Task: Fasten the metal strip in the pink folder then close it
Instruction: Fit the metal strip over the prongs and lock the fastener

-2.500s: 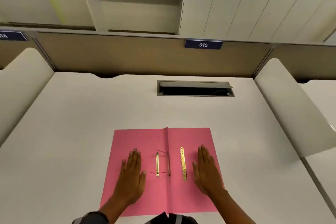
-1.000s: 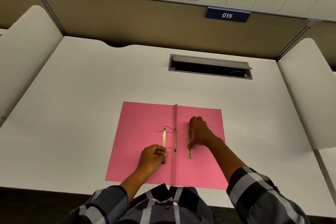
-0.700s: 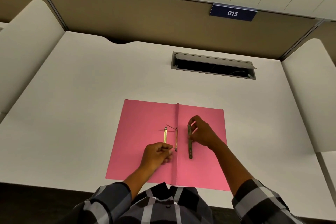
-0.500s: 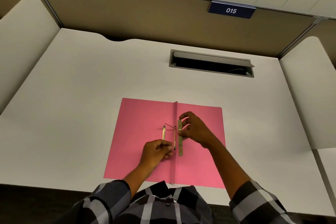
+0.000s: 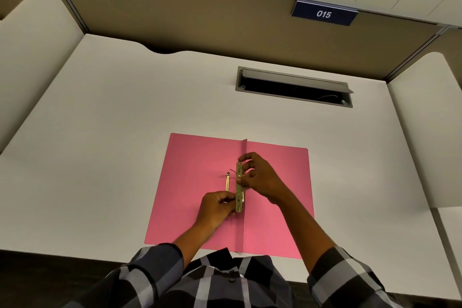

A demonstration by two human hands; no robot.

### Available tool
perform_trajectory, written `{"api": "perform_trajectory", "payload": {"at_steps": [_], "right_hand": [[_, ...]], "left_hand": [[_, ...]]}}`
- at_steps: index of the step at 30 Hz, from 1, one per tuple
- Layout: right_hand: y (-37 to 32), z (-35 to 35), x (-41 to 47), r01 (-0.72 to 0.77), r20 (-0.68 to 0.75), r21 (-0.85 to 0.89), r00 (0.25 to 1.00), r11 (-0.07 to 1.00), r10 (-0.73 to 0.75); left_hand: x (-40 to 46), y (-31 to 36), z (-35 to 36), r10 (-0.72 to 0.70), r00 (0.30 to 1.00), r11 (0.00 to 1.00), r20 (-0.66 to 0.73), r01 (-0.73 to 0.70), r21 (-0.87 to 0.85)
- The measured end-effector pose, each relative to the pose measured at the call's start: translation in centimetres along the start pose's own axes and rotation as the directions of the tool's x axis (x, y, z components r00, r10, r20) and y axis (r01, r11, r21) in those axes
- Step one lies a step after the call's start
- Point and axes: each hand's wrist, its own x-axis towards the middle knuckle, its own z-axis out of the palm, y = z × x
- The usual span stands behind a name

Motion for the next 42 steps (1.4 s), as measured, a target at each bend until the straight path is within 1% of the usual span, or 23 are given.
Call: {"api": "perform_trajectory", "payload": {"at_steps": [7,13,17,24,29,35,42], "right_hand": [[-0.5,0.4,-0.1,0.000,-0.032,-0.016,1.000,1.000,0.000],[-0.4,0.5,-0.1,0.012,-0.043,-0.066,0.999,0.998,-0.014],[0.0,0.8,-0.1,0.015,-0.054,-0.075,0.998,0.997,-0.019],[0.5,1.2,0.0,0.031,-0.078,-0.062,0.996,0.998,-0.035],[0.8,1.6,0.0,0.045,-0.116,-0.062,0.992,0.997,-0.052],[0.8,1.7,0.0,0.054,-0.143,-0.063,0.988,0.997,-0.062],[0.6,1.6,-0.2,0.067,-0.154,-0.050,0.985,0.997,-0.074]], "left_hand": [[-0.2,0.4,-0.1,0.009,1.000,1.000,0.004,-0.009,-0.010],[-0.3,0.4,-0.1,0.002,1.000,1.000,0.006,-0.002,-0.015],[-0.2,0.2,-0.2,0.004,1.000,1.000,0.012,-0.004,0.004],[1.2,0.6,-1.2,-0.055,0.998,0.997,0.010,0.055,0.057],[2.9,2.8,-1.7,-0.019,0.998,1.000,-0.056,0.020,0.023],[4.2,4.3,-1.6,0.048,0.999,0.995,-0.025,-0.046,0.083],[4.2,4.4,-1.4,0.038,0.999,0.998,-0.025,-0.037,0.041]]}}
